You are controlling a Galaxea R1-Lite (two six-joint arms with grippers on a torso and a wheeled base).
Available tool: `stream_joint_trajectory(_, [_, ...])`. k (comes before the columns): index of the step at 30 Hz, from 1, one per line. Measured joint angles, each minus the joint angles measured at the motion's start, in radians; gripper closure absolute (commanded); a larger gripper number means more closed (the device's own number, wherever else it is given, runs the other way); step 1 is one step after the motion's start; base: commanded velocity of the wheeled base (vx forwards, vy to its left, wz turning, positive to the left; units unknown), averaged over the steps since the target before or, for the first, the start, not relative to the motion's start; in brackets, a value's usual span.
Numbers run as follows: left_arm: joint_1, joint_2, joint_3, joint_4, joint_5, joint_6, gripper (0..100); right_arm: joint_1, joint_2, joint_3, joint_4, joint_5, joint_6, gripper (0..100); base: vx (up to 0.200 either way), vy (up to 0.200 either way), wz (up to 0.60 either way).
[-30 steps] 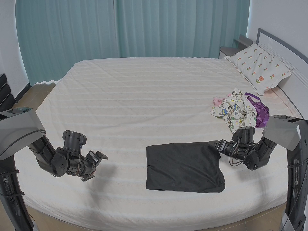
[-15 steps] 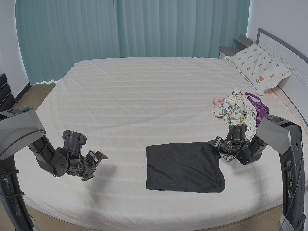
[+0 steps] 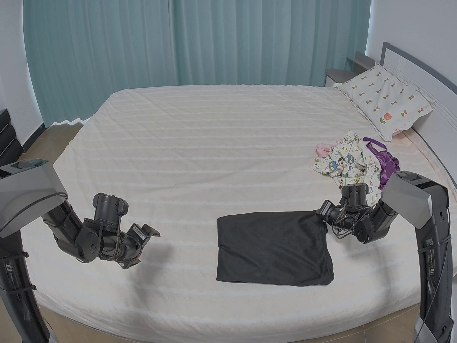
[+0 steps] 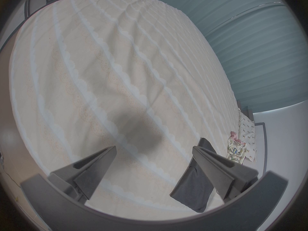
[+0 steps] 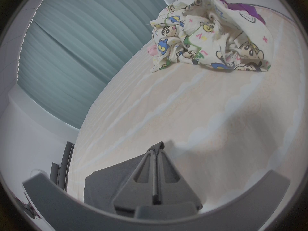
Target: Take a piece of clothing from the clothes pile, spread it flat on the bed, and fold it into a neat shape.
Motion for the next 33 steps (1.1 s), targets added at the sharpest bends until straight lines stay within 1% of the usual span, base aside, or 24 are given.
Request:
stream_joint_trajectory(14, [0.000,0.000,0.000,0.000,0.000,0.000,0,-0.019,0.007,-0.006,0.001,-0.022,0.004,100,0.000,0.000,0.00])
stream_joint_trajectory(15, [0.000,0.000,0.000,0.000,0.000,0.000,0,-0.019,0.007,-0.006,0.001,-0.023,0.005,0,0.000,0.000,0.00])
stream_joint_trajectory(26, [0.000,0.000,0.000,0.000,0.001,0.000,0,-0.021,-0.026,0.046,-0.017,-0.024,0.003,0,0.000,0.000,0.00])
stream_joint_trajectory(32, [0.001,0.000,0.000,0.000,0.003,-0.002,0,-0.028,-0.090,0.169,-0.073,-0.022,0.015,0,0.200,0.000,0.00])
stream_joint_trajectory(33, [0.001,0.000,0.000,0.000,0.004,-0.002,0,-0.028,-0.099,0.194,-0.091,-0.023,0.020,0,0.000,0.000,0.00])
